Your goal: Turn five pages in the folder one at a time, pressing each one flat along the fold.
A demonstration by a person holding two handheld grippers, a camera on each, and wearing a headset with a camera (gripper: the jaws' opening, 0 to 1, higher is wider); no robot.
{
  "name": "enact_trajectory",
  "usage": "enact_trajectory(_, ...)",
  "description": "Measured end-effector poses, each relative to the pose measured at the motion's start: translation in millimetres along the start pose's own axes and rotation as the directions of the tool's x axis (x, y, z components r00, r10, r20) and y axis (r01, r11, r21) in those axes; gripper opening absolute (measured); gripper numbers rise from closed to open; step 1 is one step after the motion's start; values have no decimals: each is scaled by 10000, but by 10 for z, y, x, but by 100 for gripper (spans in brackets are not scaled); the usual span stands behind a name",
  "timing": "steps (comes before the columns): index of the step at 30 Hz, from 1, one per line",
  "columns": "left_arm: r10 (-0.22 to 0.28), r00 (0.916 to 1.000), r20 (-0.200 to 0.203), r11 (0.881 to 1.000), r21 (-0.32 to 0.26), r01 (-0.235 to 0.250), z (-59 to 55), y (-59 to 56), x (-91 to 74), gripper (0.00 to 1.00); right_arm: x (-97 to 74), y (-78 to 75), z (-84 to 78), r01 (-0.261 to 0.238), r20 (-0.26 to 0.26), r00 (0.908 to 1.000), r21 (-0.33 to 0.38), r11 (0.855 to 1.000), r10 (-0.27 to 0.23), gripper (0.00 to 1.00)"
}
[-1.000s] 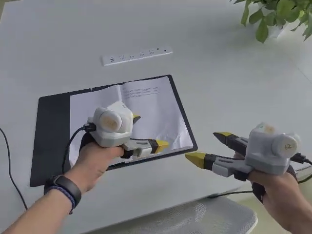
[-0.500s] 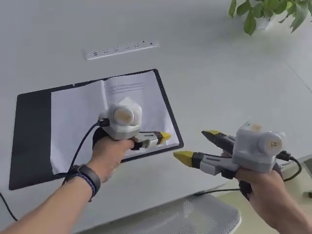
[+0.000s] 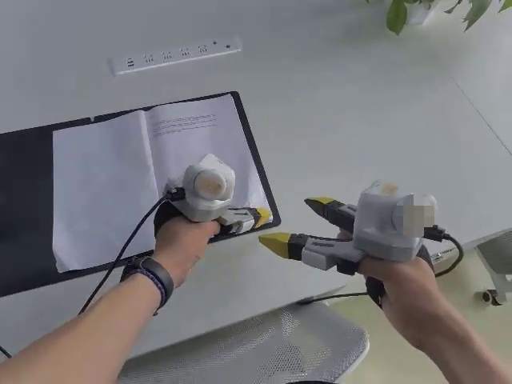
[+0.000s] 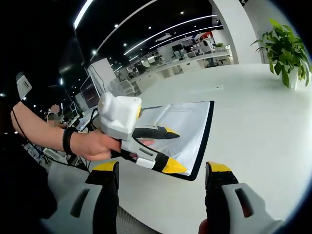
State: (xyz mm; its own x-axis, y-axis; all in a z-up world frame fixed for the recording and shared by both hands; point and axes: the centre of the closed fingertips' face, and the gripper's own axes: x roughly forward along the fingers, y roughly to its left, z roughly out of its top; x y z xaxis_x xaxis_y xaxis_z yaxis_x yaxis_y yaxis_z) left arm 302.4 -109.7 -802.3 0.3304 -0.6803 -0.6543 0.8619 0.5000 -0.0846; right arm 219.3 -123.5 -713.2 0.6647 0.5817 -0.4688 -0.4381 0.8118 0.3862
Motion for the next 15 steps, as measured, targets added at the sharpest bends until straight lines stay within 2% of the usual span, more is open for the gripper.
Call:
enact_trajectory(1, 218, 9995, -241, 9981, 575, -204, -55, 33, 32, 69, -2, -10, 8, -14, 4, 10000, 10, 10000, 14, 71)
enact_trajectory(2, 314, 9990, -319, 9963, 808, -287, -77, 37, 48, 69, -2, -21, 12, -23, 3, 10000, 25, 10000, 23, 71)
enact_trajectory(4, 327, 9993, -201, 9976, 614, -314, -65, -10, 46, 70, 1, -51, 15, -39, -1, 10000, 68, 10000, 39, 71)
enact_trajectory(7, 415, 9990, -182, 9968, 698, -401, -65, 13, 48, 70, 5, -80, 16, -72, -9, 10000, 116, 9999, 72, 71)
enact_trajectory(15, 260, 9996, -148, 9986, 475, -252, -51, 35, 27, 68, 56, -97, 4, -279, -70, 9996, 150, 9995, 280, 70)
